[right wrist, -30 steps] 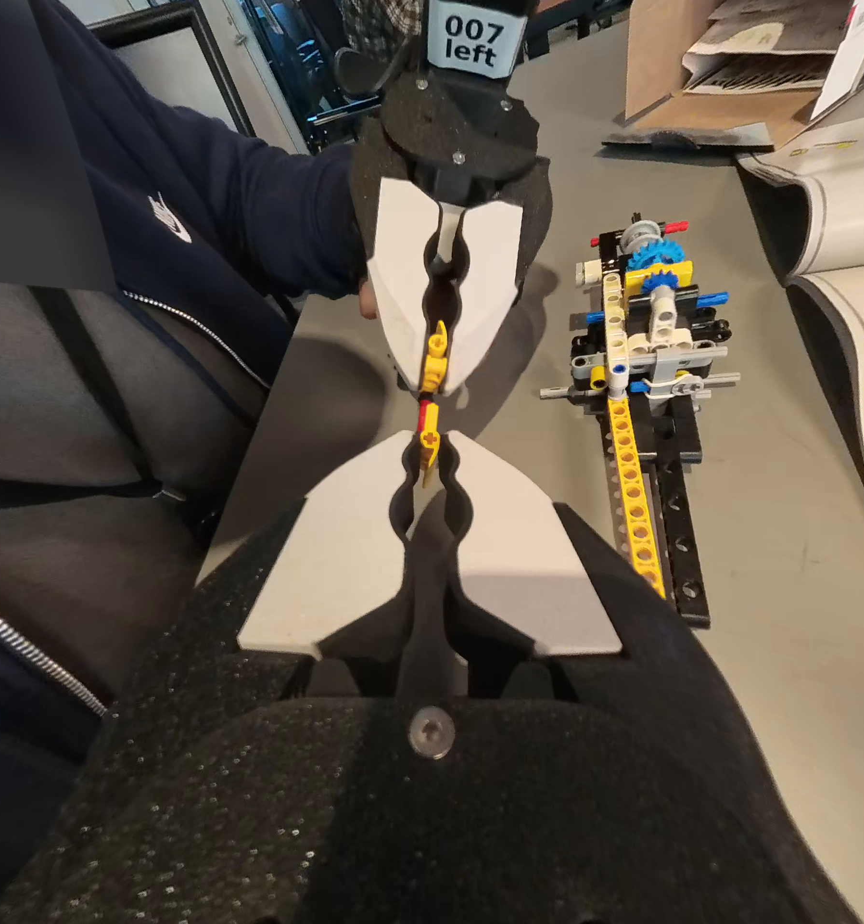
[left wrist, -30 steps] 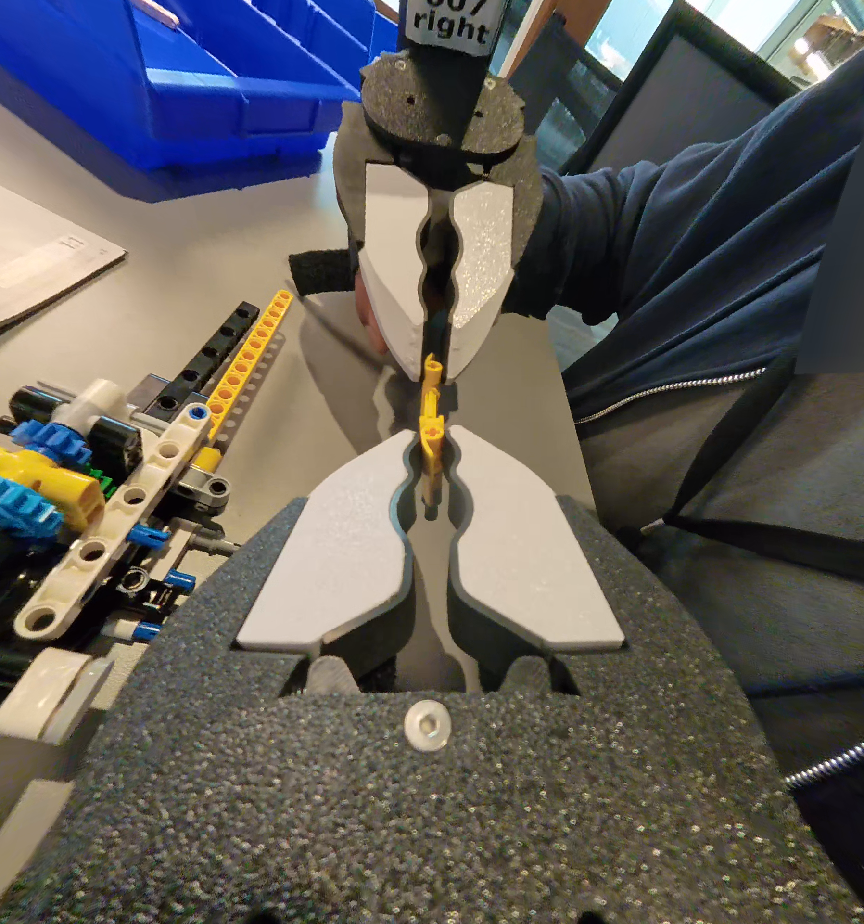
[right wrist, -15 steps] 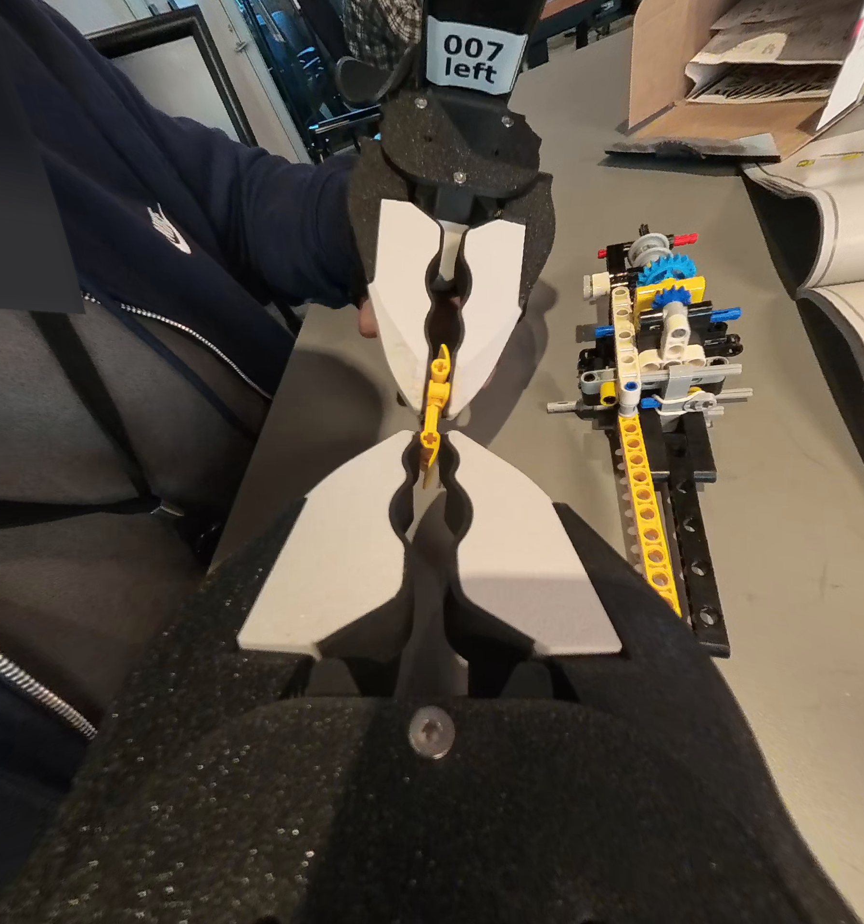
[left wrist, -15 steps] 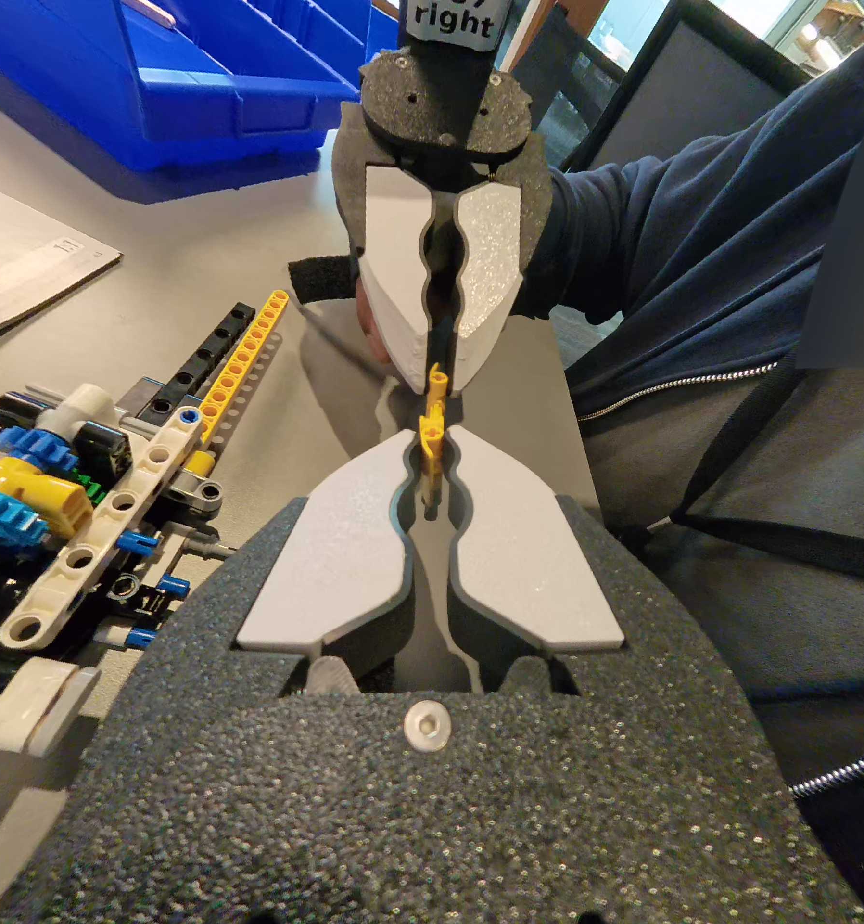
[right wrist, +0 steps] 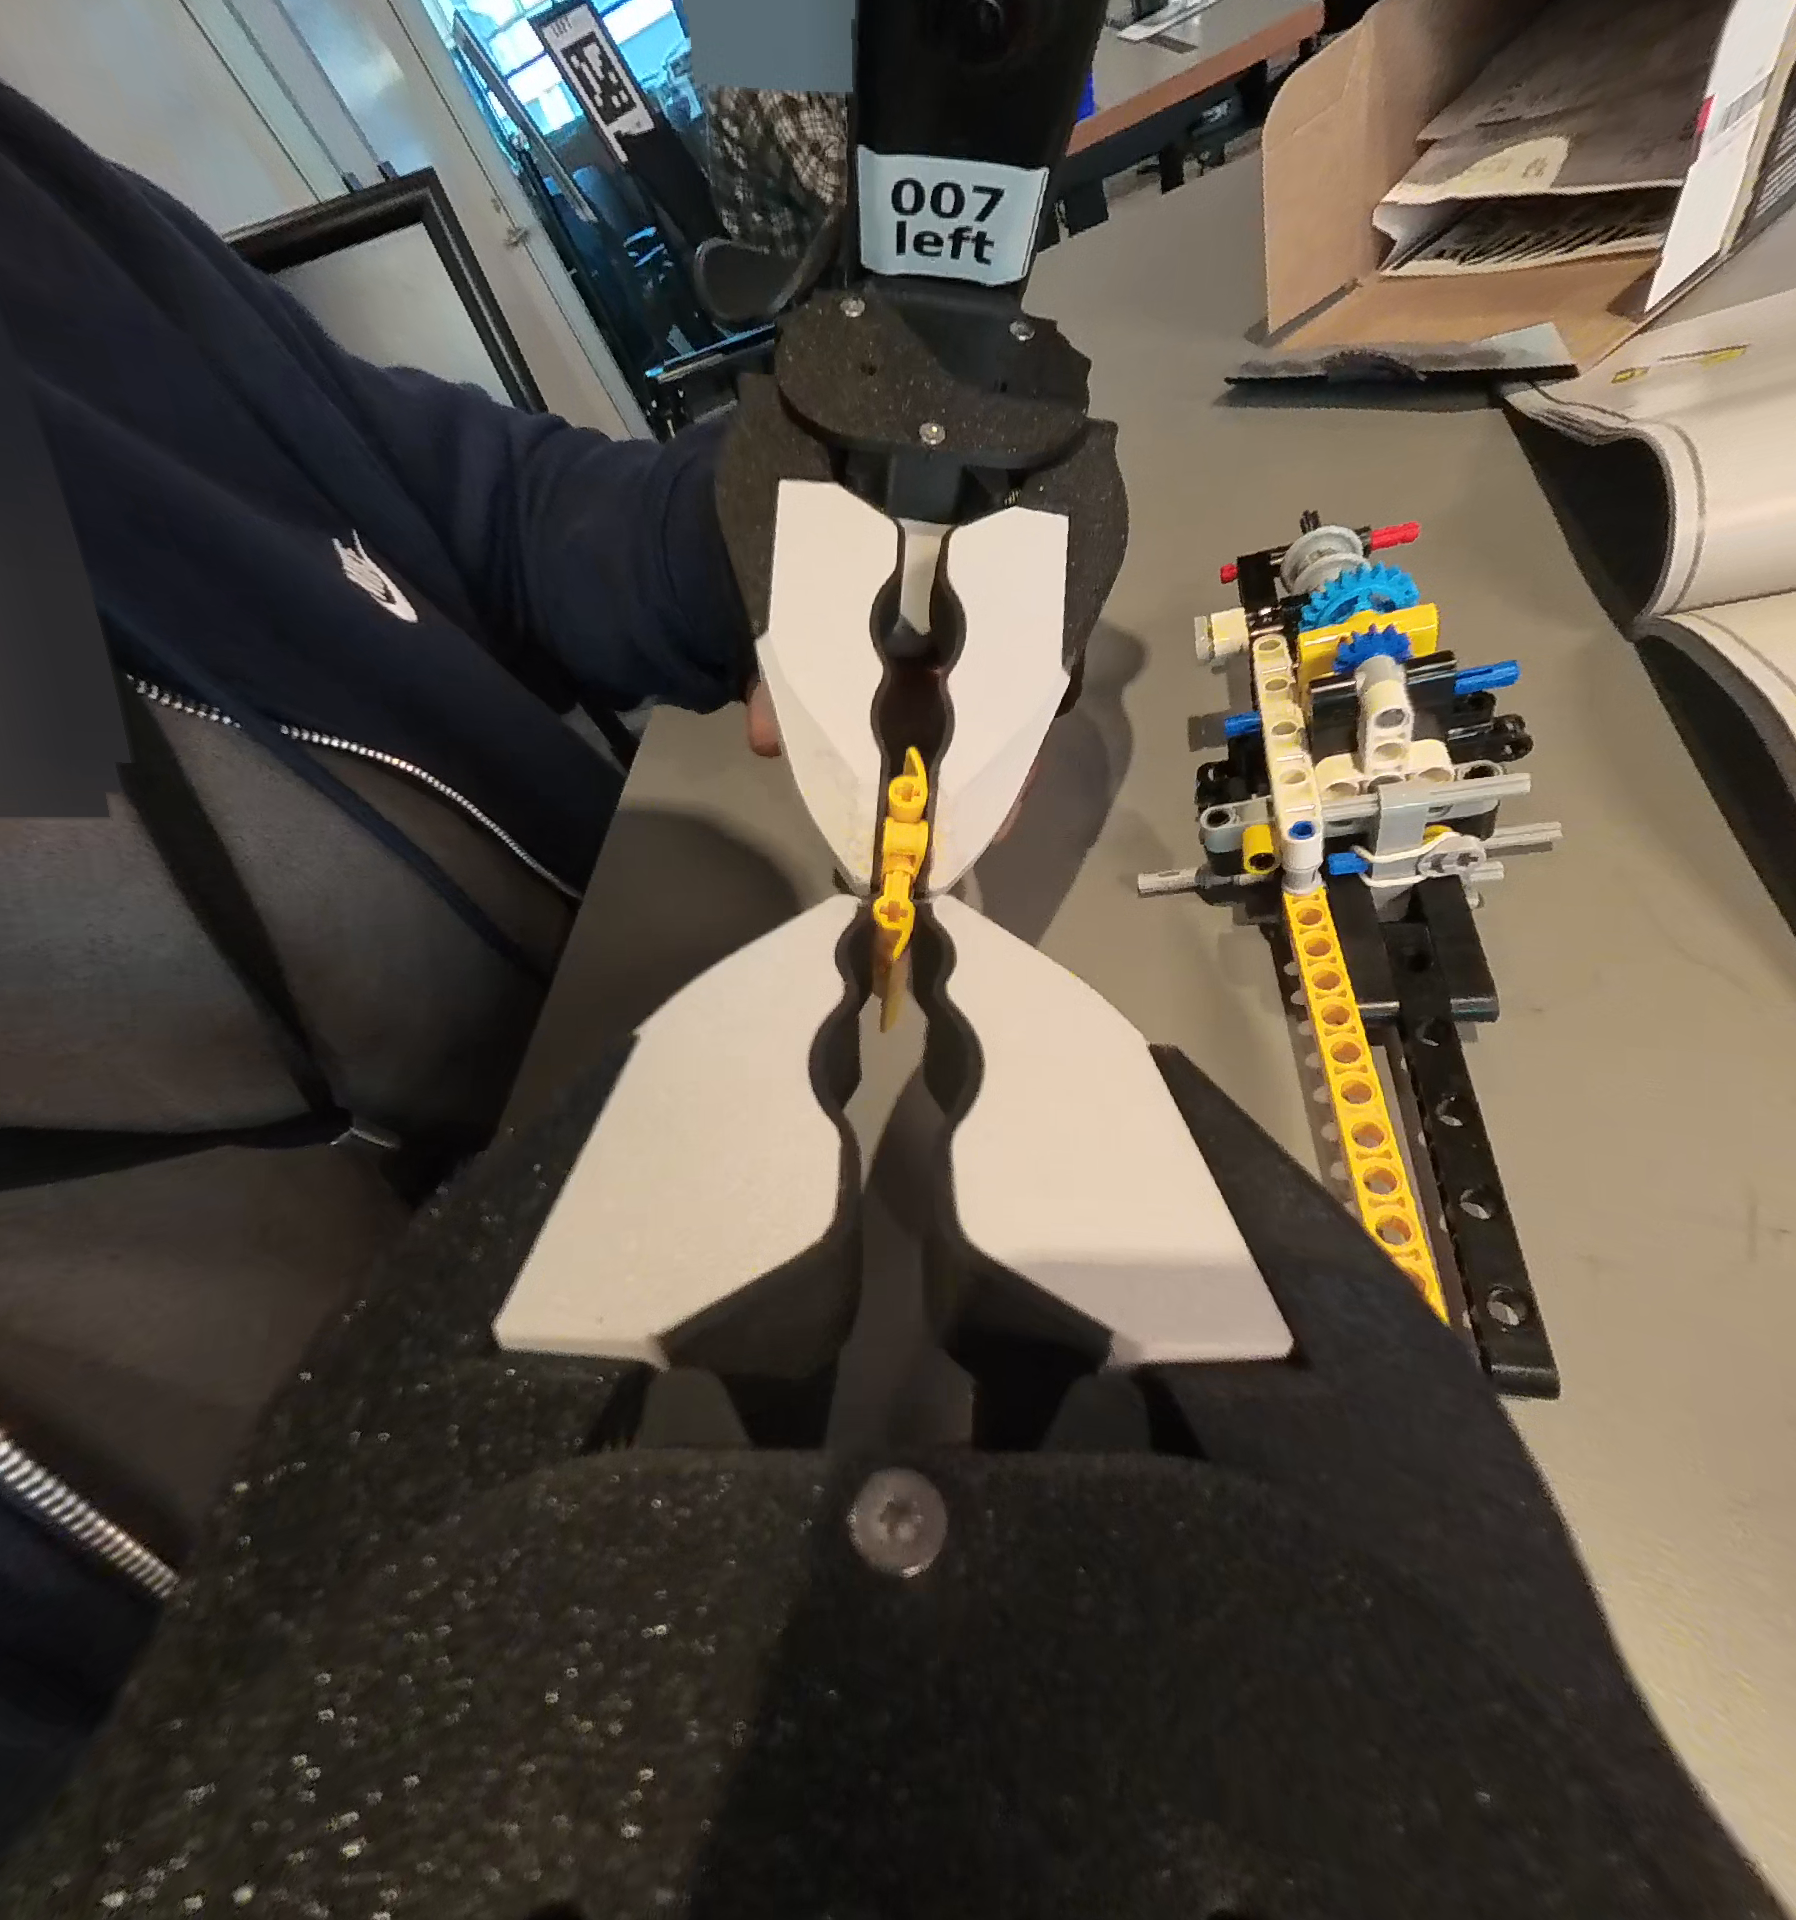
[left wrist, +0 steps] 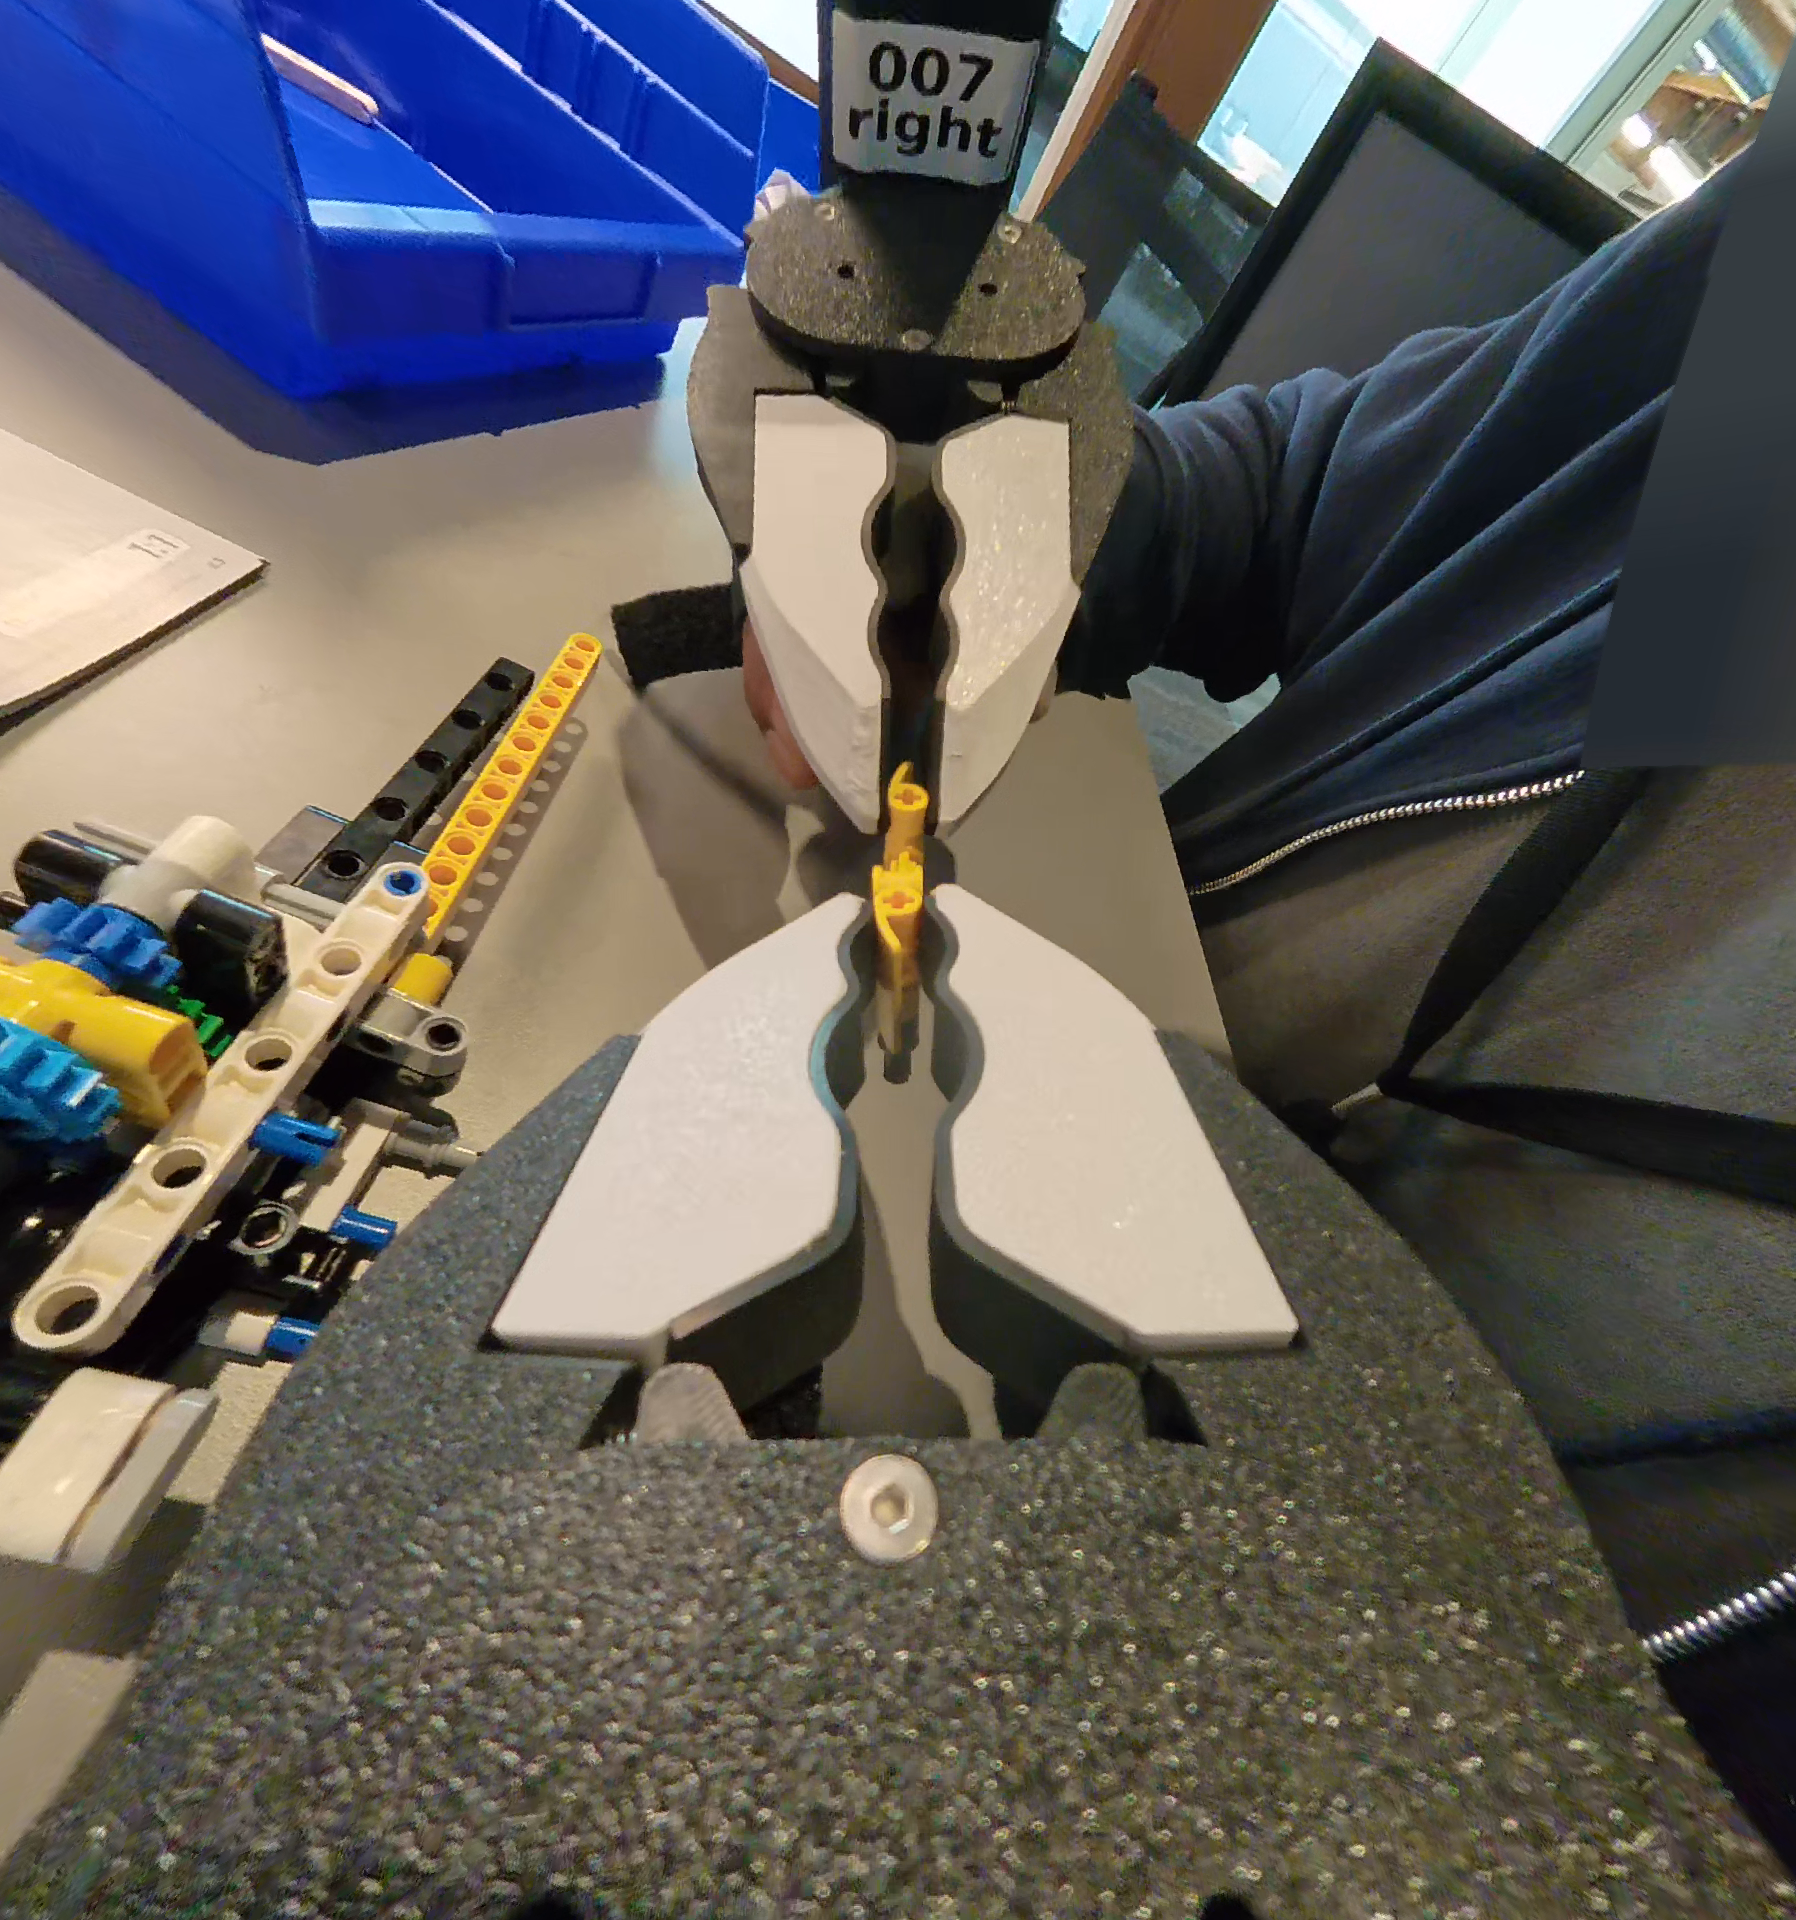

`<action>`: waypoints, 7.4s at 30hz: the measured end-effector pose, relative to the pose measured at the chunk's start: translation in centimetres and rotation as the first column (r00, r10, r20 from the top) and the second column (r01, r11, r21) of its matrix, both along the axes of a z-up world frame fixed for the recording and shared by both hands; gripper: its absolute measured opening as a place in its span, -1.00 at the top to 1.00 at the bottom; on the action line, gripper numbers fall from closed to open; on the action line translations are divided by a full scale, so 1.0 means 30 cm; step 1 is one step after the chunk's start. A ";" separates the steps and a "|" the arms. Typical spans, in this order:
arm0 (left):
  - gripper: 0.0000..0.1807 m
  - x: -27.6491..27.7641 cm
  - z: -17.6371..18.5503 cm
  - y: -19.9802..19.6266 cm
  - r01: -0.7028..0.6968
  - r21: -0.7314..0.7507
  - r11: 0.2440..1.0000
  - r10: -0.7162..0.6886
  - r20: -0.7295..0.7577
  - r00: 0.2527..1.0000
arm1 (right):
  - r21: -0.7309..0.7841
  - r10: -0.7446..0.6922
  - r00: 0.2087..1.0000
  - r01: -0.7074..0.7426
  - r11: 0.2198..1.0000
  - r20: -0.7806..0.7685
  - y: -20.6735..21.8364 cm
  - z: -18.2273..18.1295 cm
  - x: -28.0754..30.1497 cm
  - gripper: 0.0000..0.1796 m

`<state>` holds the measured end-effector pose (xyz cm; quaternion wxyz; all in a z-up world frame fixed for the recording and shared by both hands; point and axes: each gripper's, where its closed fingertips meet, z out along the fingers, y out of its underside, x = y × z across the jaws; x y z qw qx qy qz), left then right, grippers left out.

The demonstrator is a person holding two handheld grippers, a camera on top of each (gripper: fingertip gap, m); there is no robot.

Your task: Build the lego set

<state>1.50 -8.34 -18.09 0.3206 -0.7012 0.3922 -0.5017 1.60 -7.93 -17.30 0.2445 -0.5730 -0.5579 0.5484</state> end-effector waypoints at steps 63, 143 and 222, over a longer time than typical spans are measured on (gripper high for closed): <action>0.91 0.006 -0.124 -0.026 -0.072 -0.275 0.959 0.017 -0.197 0.980 | -0.080 -0.101 0.972 0.120 0.990 0.210 0.029 -0.093 0.005 0.82; 0.78 -0.580 0.093 0.398 -0.703 0.410 0.580 0.740 0.094 0.666 | 0.228 -0.250 0.952 0.208 0.951 0.176 0.143 -0.100 0.308 0.81; 0.77 -0.496 -0.007 0.379 -0.565 0.390 0.728 0.646 -0.113 0.755 | 0.408 -0.416 0.642 0.171 0.897 0.644 0.118 -0.088 0.709 0.54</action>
